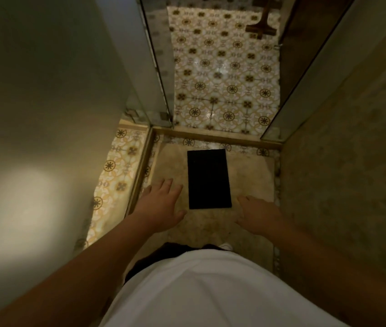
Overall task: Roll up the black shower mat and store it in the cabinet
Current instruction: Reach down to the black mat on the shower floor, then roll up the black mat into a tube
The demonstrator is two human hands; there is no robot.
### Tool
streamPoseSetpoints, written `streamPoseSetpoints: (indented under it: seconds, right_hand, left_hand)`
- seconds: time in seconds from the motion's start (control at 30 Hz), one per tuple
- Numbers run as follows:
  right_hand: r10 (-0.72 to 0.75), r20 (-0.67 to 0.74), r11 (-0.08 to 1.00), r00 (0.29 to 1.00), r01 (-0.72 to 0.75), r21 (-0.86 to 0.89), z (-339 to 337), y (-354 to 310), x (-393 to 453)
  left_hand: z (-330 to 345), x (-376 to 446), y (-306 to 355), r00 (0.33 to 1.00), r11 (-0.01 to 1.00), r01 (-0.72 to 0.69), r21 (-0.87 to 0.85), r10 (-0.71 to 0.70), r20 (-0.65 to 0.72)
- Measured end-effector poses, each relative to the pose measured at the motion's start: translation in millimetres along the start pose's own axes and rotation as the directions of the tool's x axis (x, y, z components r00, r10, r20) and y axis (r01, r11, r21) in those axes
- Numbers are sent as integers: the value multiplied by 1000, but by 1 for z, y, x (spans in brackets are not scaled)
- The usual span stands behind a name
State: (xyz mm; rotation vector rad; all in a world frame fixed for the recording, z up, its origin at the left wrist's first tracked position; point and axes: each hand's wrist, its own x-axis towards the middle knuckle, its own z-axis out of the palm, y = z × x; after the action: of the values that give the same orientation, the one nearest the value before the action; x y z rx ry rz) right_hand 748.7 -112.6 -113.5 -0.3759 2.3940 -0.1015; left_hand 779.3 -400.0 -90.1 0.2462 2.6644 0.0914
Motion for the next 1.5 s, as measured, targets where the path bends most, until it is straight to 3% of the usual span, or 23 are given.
streamPoseSetpoints:
  seconds: [0.3,0.5,0.77,0.9,1.07,1.13,1.23,1.37,1.5]
  right_hand:
    - [7,9,998,1000,-6,-70,12,5,19]
    - [99,61,993,993,-95,-63,17,-7,54]
    - [38,91,999,995,-37,-17,51,-22,128]
    - [19,162,999,987,-23,23,101,-10,195]
    - [33,296,999,955,-35,0,210,28,294]
    - [33,315,999,948,-31,-12,225,39,313]
    - [52,335,999,941,-50,-13,311,74,379]
    - [80,339,997,937,-72,-35,395,113,451]
    - [92,262,992,961,-65,-110,445,141,516]
  left_hand:
    - [-2,44,-9,996,998,-55,8,55,66]
    - [4,82,-38,984,990,-143,-12,144,105]
    - [56,151,-75,971,992,-126,-28,129,199]
    - [125,203,-77,970,995,-94,-41,101,221]
    - [263,275,-76,945,999,-21,-50,36,326]
    - [288,291,-77,929,998,-42,-48,57,364]
    - [391,342,-83,894,996,-66,-57,84,440]
    - [493,405,-96,862,970,-206,126,119,492]
    - [563,460,-92,840,833,-468,294,316,442]
